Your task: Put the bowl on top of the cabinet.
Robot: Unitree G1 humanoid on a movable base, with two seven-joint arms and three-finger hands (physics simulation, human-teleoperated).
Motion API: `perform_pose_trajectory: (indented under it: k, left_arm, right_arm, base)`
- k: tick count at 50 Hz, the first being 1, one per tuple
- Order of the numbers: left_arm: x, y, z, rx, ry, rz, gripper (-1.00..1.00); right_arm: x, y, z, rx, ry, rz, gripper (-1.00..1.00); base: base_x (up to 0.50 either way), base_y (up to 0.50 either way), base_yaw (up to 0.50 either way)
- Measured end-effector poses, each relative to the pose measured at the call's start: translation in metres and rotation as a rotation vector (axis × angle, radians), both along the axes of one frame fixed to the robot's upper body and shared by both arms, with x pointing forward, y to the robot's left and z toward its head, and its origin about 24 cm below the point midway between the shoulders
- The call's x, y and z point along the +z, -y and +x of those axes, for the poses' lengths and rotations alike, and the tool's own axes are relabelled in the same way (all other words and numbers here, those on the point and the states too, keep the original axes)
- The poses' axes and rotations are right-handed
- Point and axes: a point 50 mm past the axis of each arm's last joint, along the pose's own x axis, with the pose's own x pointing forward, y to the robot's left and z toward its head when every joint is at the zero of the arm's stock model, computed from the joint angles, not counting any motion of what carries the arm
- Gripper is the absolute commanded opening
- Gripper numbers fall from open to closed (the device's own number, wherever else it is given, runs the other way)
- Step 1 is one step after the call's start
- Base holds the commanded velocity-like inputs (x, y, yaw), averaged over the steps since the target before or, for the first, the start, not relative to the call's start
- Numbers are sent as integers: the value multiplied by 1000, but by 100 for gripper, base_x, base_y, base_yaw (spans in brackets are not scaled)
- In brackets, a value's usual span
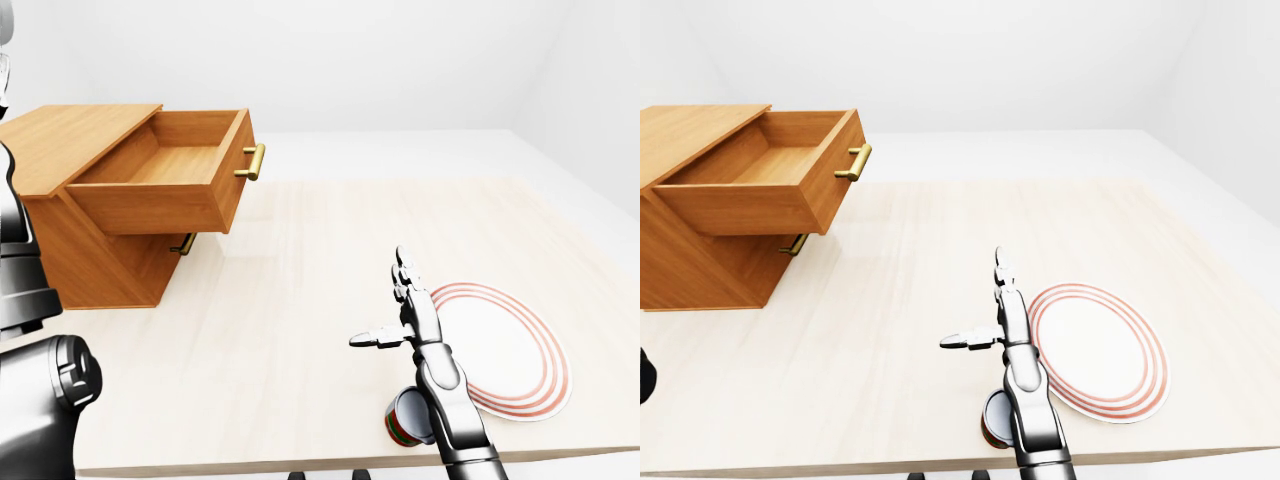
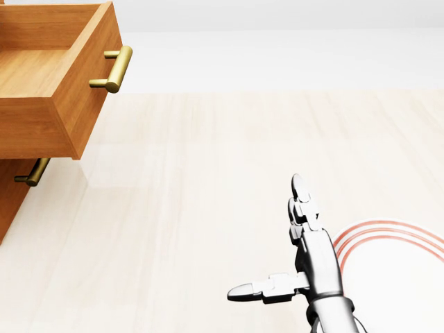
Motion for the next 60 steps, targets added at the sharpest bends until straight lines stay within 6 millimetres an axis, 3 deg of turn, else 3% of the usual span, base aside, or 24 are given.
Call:
perform_pose_trajectory:
  k: [9,17,32,59,60]
  left_arm:
    - [-7,-16,24,23,-126,-47,-94]
    - [-32,-29,41,55,-282,-98,-95]
    - [-85,-57,42,163,-506,-212,-95]
    - [-83,-60,41,194,-521,-260,-92]
    - [-82,-60,41,194,-521,-260,64]
  right_arm:
    - [1,0,-1,1,2,0,100]
    - [1,1,-1,-1,3,1,100]
    - [1,2,-1,-4,3,2,100]
    - [-2,1,1,-2,-4,1,100]
    - [-2,1,1,-2,-4,1,100]
  base:
    - [0,0,0]
    - [0,0,0]
    - [0,0,0]
    - [0,0,0]
    - [0,0,0]
